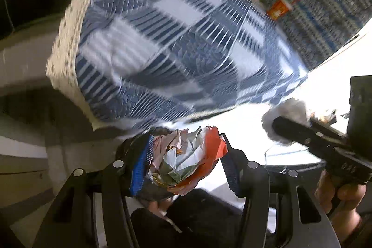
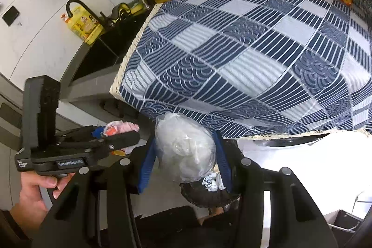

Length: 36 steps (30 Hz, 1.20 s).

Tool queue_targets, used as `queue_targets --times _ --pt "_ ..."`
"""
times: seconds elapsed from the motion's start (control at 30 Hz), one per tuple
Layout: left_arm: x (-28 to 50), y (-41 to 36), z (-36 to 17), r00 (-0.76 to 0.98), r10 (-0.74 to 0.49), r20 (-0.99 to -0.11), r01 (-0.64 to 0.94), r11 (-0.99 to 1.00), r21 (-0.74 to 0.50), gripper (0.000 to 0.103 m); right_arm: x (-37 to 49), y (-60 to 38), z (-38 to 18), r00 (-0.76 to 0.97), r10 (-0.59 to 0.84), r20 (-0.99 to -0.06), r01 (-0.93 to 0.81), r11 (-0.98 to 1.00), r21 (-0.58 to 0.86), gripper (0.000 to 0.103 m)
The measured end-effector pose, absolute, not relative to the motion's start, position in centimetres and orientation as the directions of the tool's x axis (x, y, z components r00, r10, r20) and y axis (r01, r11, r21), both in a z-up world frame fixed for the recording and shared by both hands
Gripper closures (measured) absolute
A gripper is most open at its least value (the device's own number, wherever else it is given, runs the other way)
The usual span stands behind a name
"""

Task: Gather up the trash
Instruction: 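Carry the red wrapper and tissue ball down over the black bin, then open the left tool over the bin while the right tool releases the tissue ball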

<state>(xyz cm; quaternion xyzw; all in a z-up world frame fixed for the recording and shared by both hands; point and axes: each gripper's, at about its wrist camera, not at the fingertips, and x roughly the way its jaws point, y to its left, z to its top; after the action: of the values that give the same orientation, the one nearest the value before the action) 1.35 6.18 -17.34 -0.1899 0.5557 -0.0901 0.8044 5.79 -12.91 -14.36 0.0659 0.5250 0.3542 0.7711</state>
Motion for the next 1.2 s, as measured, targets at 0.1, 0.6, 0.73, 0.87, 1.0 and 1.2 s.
queue_targets --times 0.1,0.6,0.73,0.87,1.0,1.2 --pt "1.3 6.1 -19.7 0.309 -0.351 -0.884 -0.083 0.916 -0.393 0.049 5.5 -12.8 -16.8 0.152 0.621 -0.769 -0.465 0.731 0.499 0.054" --pt "0.9 3.4 -30.5 0.108 -0.369 -0.923 -0.125 0.916 -0.381 0.049 3.7 -13.4 -29.3 -0.004 0.576 -0.817 -0.353 0.764 0.54 0.054" --pt "0.8 3.4 -33.1 0.085 -0.395 -0.915 -0.169 0.899 -0.403 0.049 3.3 -13.3 -32.3 -0.029 0.581 -0.814 -0.33 0.763 0.556 0.054" --pt "0.7 4.4 -36.4 0.062 -0.394 -0.917 -0.228 0.889 -0.397 0.047 3.0 -13.4 -35.1 -0.053 0.555 -0.83 -0.307 0.782 0.542 0.054" --pt "0.5 5.3 -39.3 0.043 -0.41 -0.911 -0.274 0.872 -0.405 0.047 2.7 -13.4 -38.4 -0.082 0.545 -0.835 -0.287 0.789 0.543 0.054" --pt "1.0 6.1 -41.8 0.039 -0.414 -0.909 -0.295 0.865 -0.406 0.047 3.2 -13.1 -40.4 -0.079 0.545 -0.835 -0.27 0.794 0.544 0.054"
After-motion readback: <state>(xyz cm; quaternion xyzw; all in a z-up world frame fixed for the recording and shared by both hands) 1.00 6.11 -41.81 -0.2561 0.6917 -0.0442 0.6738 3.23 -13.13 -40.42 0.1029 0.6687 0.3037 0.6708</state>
